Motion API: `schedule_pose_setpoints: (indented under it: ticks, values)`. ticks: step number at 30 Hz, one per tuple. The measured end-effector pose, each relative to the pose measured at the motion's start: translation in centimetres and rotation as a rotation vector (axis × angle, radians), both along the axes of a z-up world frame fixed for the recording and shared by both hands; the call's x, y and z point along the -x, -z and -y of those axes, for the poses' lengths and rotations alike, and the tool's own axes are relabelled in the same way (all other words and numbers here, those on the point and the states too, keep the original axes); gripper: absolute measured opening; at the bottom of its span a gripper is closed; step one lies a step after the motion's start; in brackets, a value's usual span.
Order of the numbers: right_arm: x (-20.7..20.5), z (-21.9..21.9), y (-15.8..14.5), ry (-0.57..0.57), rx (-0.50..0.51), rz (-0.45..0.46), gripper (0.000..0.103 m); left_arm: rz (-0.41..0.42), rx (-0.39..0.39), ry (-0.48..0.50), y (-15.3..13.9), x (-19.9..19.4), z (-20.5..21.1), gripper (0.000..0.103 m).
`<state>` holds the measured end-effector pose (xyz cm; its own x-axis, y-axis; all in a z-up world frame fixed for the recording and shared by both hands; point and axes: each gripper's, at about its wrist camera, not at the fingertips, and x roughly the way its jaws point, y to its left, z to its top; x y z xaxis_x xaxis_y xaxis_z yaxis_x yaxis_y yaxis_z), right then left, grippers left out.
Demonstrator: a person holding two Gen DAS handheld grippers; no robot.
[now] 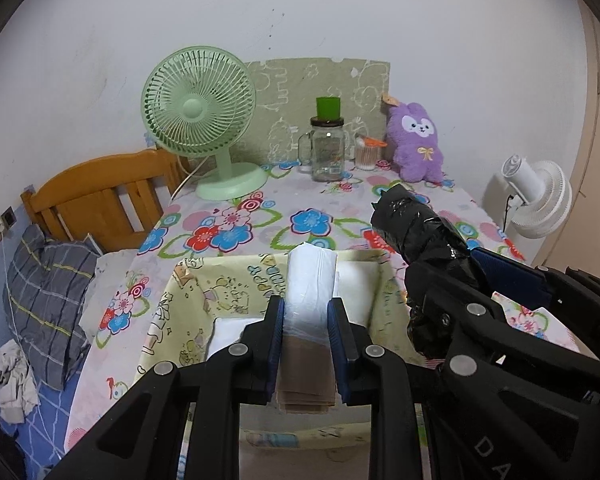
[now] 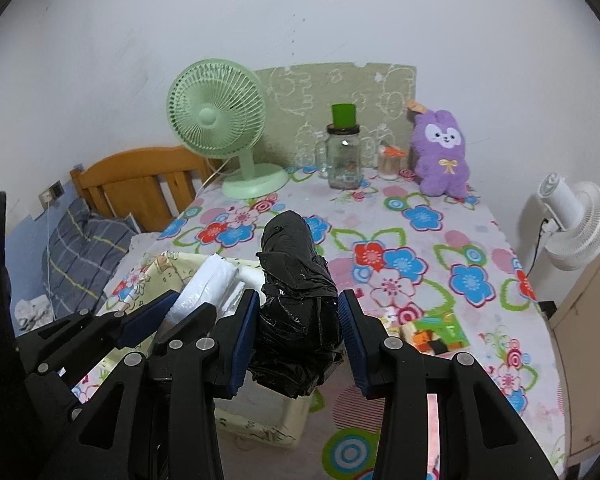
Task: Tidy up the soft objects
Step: 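Lower the towel and umbrella into the fabric box and open both tools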
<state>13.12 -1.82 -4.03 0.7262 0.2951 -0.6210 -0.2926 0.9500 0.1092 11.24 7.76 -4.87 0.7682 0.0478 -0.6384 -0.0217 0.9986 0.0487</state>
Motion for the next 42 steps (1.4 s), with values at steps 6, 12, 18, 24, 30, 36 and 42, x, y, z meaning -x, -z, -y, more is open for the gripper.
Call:
schedule_pose_setpoints:
  ticks: [6,12,18,24,30,36,42]
  values:
    - [-1.2,-1.3,1.2,-0.016,0.003,-0.04,0.045,-0.038,0.001,-0.007,1.4,-0.7,-1.1,0.023]
    - [-1.9,-2.3,2.0,-0.032,0.007,-0.058,0.045,-0.075,0.008,-0.023,2.8,-1.2,-2.3,0.034]
    - [-2.5,-3.6,2.9,-0.058,0.014,-0.077,0.045,-0.105,0.027,-0.03,3.6,-1.4,-3.5,0.051]
    - [-3.0,-4.6,3.7,-0.077,0.014,-0.097,0.045,-0.083,0.022,-0.028,3.4,-1.0,-4.1,0.069]
    - [-3.3,-5.3,4.2,-0.092,0.017,-0.104,0.045,-0.086,0.02,-0.035,3.5,-1.1,-4.5,0.076]
    - [-3.2,-5.8,4.6,-0.116,0.027,-0.095,0.045,-0.09,0.01,-0.047,3.8,-1.0,-4.8,0.085]
    - [-3.1,-5.6,4.7,-0.123,0.04,-0.105,0.055,-0.091,0.012,-0.039,3.8,-0.6,-4.5,0.089]
